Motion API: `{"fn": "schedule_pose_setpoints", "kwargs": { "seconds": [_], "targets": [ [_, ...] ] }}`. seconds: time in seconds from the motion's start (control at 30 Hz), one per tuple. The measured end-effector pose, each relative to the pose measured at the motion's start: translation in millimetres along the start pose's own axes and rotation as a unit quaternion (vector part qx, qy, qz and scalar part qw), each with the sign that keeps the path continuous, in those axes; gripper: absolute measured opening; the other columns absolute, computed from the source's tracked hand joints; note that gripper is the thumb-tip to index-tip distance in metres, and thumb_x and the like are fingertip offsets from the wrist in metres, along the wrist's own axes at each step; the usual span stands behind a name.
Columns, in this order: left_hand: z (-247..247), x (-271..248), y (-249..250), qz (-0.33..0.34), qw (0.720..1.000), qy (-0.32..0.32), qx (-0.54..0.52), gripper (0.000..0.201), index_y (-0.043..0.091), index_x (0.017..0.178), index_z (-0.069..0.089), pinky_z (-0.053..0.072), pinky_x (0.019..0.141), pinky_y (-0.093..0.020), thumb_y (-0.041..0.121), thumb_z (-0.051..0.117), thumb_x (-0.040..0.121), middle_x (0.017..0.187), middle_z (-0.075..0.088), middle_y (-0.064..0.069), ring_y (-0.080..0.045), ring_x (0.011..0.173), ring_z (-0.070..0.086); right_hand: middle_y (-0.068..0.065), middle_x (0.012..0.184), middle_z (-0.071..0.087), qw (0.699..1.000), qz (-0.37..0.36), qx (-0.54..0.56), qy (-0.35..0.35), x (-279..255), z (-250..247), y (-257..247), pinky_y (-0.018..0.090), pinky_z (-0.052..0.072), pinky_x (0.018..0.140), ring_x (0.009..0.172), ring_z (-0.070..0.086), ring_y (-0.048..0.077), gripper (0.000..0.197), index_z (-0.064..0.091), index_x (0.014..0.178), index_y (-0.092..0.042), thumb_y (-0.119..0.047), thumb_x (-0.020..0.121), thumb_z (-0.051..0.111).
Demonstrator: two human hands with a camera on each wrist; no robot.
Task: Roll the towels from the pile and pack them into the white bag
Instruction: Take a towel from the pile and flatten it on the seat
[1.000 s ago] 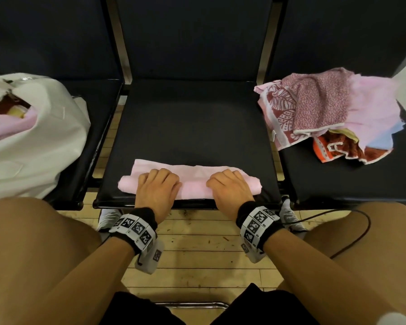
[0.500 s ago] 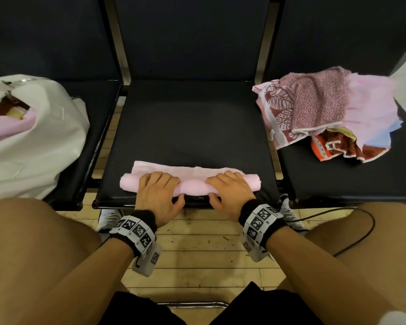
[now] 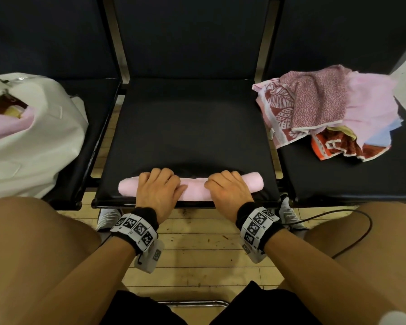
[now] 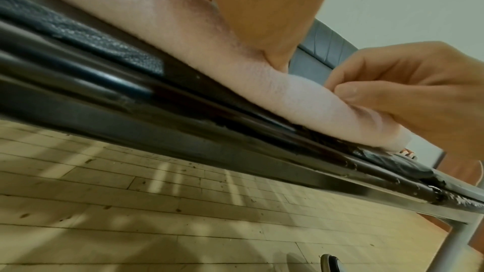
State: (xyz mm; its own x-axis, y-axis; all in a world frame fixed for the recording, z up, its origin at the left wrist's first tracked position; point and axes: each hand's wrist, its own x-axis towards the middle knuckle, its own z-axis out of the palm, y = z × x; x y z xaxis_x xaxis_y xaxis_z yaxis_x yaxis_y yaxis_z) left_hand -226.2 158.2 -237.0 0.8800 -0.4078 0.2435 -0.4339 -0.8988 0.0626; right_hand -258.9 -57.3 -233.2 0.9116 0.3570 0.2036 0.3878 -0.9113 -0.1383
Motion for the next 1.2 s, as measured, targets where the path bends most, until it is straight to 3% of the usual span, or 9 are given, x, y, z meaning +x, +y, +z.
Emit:
{"fn": "schedule_pose_setpoints", "kwargs": {
  "seconds": [0.07, 0.13, 0.3, 0.43, 0.6, 0.67, 0.8, 1.1, 1.2],
  "targets": [
    [0, 0, -1, -0.003, 1.0, -0.001, 0.003, 0.027, 0.023, 0.08, 0.066, 0.037, 0.076, -0.041, 0.043, 0.053, 0.093, 0.087, 0.059, 0.003, -0.022, 0.081, 0.05, -0.003, 0.096, 0.065, 1.0, 0.002, 0.02, -0.007, -4, -1, -4, 0.038, 0.046, 0.082, 0.087, 0.057, 0.02, 0.016, 0.066, 0.098, -0.021, -0.029, 0.084, 0.063],
    [0, -3, -1, -0.006, 1.0, -0.007, -0.003, 0.026, 0.024, 0.085, 0.067, 0.039, 0.079, -0.042, 0.042, 0.051, 0.094, 0.09, 0.06, 0.004, -0.022, 0.085, 0.05, -0.006, 0.105, 0.063, 0.999, 0.022, 0.031, -0.025, -9, -2, -6, 0.038, 0.042, 0.091, 0.095, 0.055, 0.017, 0.029, 0.062, 0.107, -0.024, -0.044, 0.088, 0.051],
    [6, -9, -4, -0.019, 0.998, -0.062, -0.006, 0.048, 0.025, 0.119, 0.06, 0.039, 0.102, -0.047, 0.061, 0.041, 0.093, 0.115, 0.062, 0.004, -0.021, 0.107, 0.055, -0.006, 0.127, 0.056, 0.997, 0.055, 0.005, -0.06, -13, 6, 1, 0.044, 0.033, 0.108, 0.115, 0.051, 0.018, 0.055, 0.048, 0.134, -0.025, -0.052, 0.085, 0.051],
    [13, -9, -10, -0.011, 0.996, -0.086, -0.002, 0.06, 0.026, 0.131, 0.051, 0.031, 0.111, -0.047, 0.067, 0.036, 0.09, 0.124, 0.06, 0.004, -0.02, 0.116, 0.053, -0.001, 0.129, 0.056, 0.995, 0.077, -0.018, -0.065, -10, 11, 8, 0.043, 0.037, 0.106, 0.119, 0.05, 0.022, 0.058, 0.044, 0.137, -0.026, -0.054, 0.086, 0.049],
    [17, -6, -13, -0.032, 0.993, -0.11, 0.002, 0.077, 0.031, 0.145, 0.039, 0.023, 0.118, -0.051, 0.076, 0.037, 0.082, 0.142, 0.051, -0.005, -0.028, 0.132, 0.043, -0.001, 0.107, 0.062, 0.991, 0.108, -0.035, -0.065, -2, 13, 11, 0.043, 0.043, 0.096, 0.097, 0.058, 0.023, 0.059, 0.048, 0.131, -0.025, -0.064, 0.087, 0.043],
    [17, -3, -13, -0.037, 0.992, -0.119, 0.004, 0.079, 0.032, 0.145, 0.038, 0.026, 0.116, -0.051, 0.079, 0.036, 0.081, 0.137, 0.054, -0.004, -0.028, 0.128, 0.047, -0.001, 0.102, 0.061, 0.992, 0.101, -0.047, -0.057, -2, 14, 12, 0.042, 0.043, 0.093, 0.092, 0.057, 0.022, 0.057, 0.051, 0.128, -0.024, -0.063, 0.087, 0.045],
    [15, -2, -16, -0.029, 0.993, -0.11, 0.013, 0.071, 0.032, 0.131, 0.049, 0.039, 0.099, -0.044, 0.078, 0.032, 0.08, 0.104, 0.059, 0.004, -0.021, 0.099, 0.054, -0.003, 0.097, 0.059, 0.994, 0.081, -0.054, -0.051, -6, 15, 12, 0.039, 0.043, 0.088, 0.086, 0.054, 0.02, 0.047, 0.054, 0.124, -0.024, -0.055, 0.089, 0.051],
    [6, -9, -19, -0.027, 0.995, -0.093, 0.026, 0.066, 0.032, 0.114, 0.056, 0.041, 0.081, -0.041, 0.081, 0.026, 0.083, 0.088, 0.052, 0.004, -0.018, 0.081, 0.048, -0.005, 0.094, 0.057, 0.994, 0.067, -0.044, -0.07, -4, 7, 3, 0.038, 0.042, 0.085, 0.083, 0.052, 0.019, 0.039, 0.053, 0.122, -0.026, -0.047, 0.089, 0.056],
    [-6, -7, -27, -0.037, 0.996, -0.073, 0.017, 0.064, 0.031, 0.113, 0.058, 0.04, 0.08, -0.042, 0.079, 0.028, 0.084, 0.087, 0.05, 0.004, -0.019, 0.081, 0.046, -0.004, 0.095, 0.057, 0.996, 0.053, -0.038, -0.061, 6, -4, 2, 0.04, 0.04, 0.086, 0.085, 0.052, 0.02, 0.04, 0.054, 0.124, -0.025, -0.046, 0.09, 0.049]
  ]
}}
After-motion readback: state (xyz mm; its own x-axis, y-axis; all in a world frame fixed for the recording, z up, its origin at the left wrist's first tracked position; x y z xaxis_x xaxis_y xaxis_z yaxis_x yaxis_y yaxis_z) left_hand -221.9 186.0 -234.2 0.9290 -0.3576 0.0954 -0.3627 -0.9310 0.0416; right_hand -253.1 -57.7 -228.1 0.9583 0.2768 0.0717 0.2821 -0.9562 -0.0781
